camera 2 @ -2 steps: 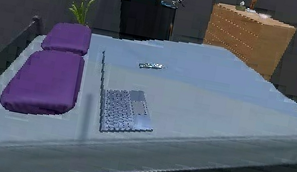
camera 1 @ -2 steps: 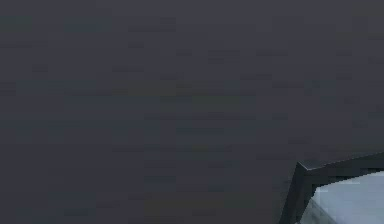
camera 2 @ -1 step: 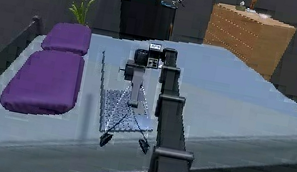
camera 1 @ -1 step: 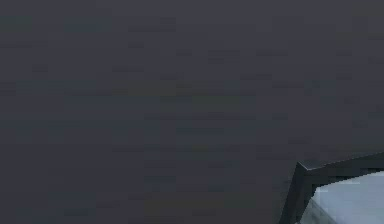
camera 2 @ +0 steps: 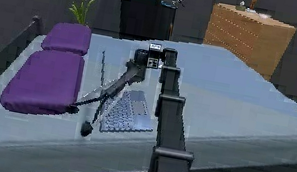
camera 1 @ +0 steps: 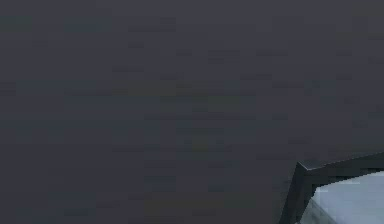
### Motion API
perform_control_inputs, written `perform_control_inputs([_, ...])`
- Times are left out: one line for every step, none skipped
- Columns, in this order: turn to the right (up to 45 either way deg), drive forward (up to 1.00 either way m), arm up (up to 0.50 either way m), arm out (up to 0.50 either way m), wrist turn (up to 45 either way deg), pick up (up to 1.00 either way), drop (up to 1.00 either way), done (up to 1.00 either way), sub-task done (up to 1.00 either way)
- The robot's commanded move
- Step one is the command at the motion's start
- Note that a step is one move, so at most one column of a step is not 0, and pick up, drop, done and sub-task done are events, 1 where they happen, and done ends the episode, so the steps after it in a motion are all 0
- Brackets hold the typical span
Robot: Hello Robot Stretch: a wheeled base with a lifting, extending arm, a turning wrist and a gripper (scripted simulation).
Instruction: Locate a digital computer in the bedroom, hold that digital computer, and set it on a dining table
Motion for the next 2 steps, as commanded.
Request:
perform_control_inputs([0.0,0.00,0.00,0.00,45.0,0.00,0.00,0.00,0.00])
perform_control_inputs([0.0,0.00,0.00,0.00,36.0,0.00,0.00,0.00,0.00])
